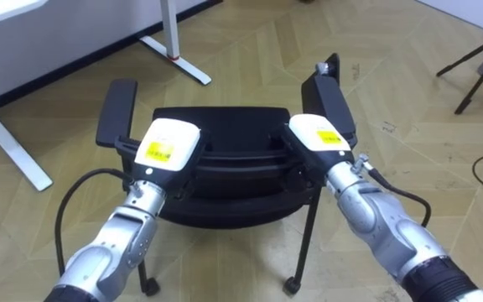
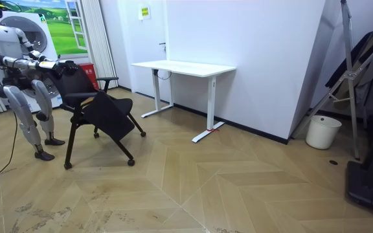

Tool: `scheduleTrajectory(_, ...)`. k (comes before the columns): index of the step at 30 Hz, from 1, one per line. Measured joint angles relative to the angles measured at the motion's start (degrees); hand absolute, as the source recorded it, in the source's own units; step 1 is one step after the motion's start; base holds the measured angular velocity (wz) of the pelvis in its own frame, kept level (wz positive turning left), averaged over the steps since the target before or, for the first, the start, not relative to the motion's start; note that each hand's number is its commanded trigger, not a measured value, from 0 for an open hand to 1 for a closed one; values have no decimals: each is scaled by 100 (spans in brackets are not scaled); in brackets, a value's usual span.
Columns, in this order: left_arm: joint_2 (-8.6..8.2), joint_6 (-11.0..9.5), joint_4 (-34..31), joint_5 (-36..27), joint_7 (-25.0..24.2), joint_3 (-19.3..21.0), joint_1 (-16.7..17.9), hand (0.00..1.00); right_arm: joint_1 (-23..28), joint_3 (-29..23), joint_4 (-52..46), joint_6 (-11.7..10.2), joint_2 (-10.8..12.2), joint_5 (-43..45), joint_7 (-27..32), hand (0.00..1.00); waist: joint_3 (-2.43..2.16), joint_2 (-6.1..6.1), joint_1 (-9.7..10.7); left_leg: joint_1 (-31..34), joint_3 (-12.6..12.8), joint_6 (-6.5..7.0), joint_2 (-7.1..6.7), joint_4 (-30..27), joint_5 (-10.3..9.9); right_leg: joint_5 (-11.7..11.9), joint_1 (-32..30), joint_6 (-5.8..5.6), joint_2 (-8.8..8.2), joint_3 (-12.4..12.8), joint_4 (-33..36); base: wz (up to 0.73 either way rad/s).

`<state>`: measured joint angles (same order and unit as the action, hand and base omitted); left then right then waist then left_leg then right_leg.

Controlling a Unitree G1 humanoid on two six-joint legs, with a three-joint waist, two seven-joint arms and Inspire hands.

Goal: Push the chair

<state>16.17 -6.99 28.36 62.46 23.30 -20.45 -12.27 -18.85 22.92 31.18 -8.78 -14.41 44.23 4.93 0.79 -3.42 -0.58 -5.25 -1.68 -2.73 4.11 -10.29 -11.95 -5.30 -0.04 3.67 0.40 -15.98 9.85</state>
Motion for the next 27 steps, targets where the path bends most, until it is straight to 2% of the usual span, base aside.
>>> scheduleTrajectory(2, 5, -2, 9, 0, -8, 1, -24, 100, -2, -2, 2, 0, 0, -2, 17, 100, 6, -11, 0, 39, 5, 0, -2, -39, 0, -17, -28, 5, -10, -1, 40, 5)
scheduleTrajectory(5, -11, -113, 253, 21, 1, -1, -218, 100, -80, -1, 125, -3, 0, -95, 57, 100, 45, -55, -99, 67, 9, -2, -3, -111, -1, -95, -94, 31, -37, -5, 211, 1)
scheduleTrajectory(7, -73, -187, 563, 27, 49, 1, -406, 100, -194, -2, 300, -22, 39, -88, 57, 100, 80, -79, -133, 141, 42, -40, 10, -353, -52, -253, -124, 56, -61, -13, 405, 7)
scheduleTrajectory(8, -86, -196, 638, 26, 77, 2, -441, 100, -214, -11, 335, -22, 59, -73, 57, 100, 81, -78, -133, 197, 55, -40, 12, -473, -79, -329, -146, 60, -77, -34, 472, 17)
scheduleTrajectory(11, -187, -217, 863, 17, 98, 2, -571, 100, -237, -47, 446, -39, 60, -63, 101, 100, 89, -77, -108, 650, 98, -91, 17, -1396, -214, -623, -276, 92, -185, -185, 896, 26)
scheduleTrajectory(12, -211, -240, 934, 15, 124, 3, -599, 100, -244, -51, 513, -75, 61, 10, 192, 100, 104, -74, -114, 913, 152, -91, 37, -1980, -229, -751, -319, 123, -220, -225, 1096, 18)
scheduleTrajectory(13, -268, -261, 994, 14, 181, 6, -611, 100, -237, -93, 546, -125, 59, 114, 271, 100, 143, -22, -121, 1223, 238, -74, 115, -2730, -204, -901, -327, 160, -220, -269, 1309, 17)
scheduleTrajectory(14, -299, -260, 1019, 13, 216, 11, -611, 100, -231, -125, 553, -148, 59, 160, 292, 100, 168, 18, -128, 1397, 298, -45, 184, -3102, -148, -975, -324, 181, -204, -288, 1419, 10)
scheduleTrajectory(15, -355, -264, 1092, 13, 273, 12, -616, 100, -232, -164, 617, -180, 67, 270, 351, 100, 193, 61, -161, 1728, 339, 3, 288, -3844, 100, -1119, -321, 228, -189, -300, 1630, 3)
scheduleTrajectory(16, -383, -269, 1124, 12, 291, 12, -620, 100, -232, -167, 643, -182, 68, 305, 377, 100, 205, 80, -190, 1890, 341, 5, 326, -4170, 284, -1184, -314, 252, -188, -301, 1723, 3)
scheduleTrajectory(17, -442, -300, 1243, 4, 361, 10, -628, 100, -231, -174, 693, -187, 65, 341, 412, 100, 222, 91, -241, 2190, 279, 63, 319, -4699, 603, -1306, -307, 313, -224, -307, 1916, 8)
scheduleTrajectory(18, -493, -341, 1406, -35, 430, -6, -661, 100, -232, -172, 778, -240, 45, 351, 477, 100, 249, 65, -261, 2459, 301, 61, 293, -4894, 621, -1404, -295, 375, -256, -353, 2085, 13)
scheduleTrajectory(19, -543, -355, 1539, -91, 498, -46, -742, 100, -242, -168, 828, -264, 22, 350, 504, 100, 238, 124, -276, 2746, 352, 84, 288, -4895, 603, -1489, -268, 396, -278, -463, 2213, 12)
scheduleTrajectory(20, -548, -364, 1603, -136, 504, -74, -785, 100, -263, -168, 862, -277, 16, 350, 516, 100, 251, 148, -295, 2865, 388, 85, 267, -4824, 601, -1547, -273, 396, -279, -480, 2286, 0)
scheduleTrajectory(21, -556, -371, 1652, -176, 494, -85, -809, 100, -288, -160, 927, -303, 22, 356, 552, 100, 253, 169, -340, 3022, 446, 85, 205, -4519, 601, -1664, -290, 377, -281, -475, 2408, -13)
scheduleTrajectory(23, -554, -388, 1660, -174, 503, -97, -810, 100, -284, -160, 1038, -391, 19, 353, 685, 100, 266, 184, -404, 3145, 542, 79, 90, -3807, 604, -1771, -275, 392, -280, -483, 2492, -4)
scheduleTrajectory(24, -552, -387, 1658, -174, 505, -115, -831, 100, -282, -160, 1079, -431, 13, 353, 779, 100, 231, 139, -396, 3147, 606, 75, 3, -3158, 613, -1808, -271, 387, -275, -525, 2496, 13)
scheduleTrajectory(25, -556, -385, 1641, -174, 484, -116, -877, 100, -294, -160, 1077, -433, -4, 352, 863, 100, 216, 127, -405, 3125, 654, 79, -52, -2562, 638, -1832, -292, 388, -266, -540, 2502, 13)
scheduleTrajectory(27, -555, -382, 1656, -178, 468, -116, -947, 100, -322, -155, 1111, -432, -5, 356, 985, 100, 214, 121, -427, 3031, 627, 76, -153, -1918, 660, -1877, -304, 363, -268, -529, 2501, 2)
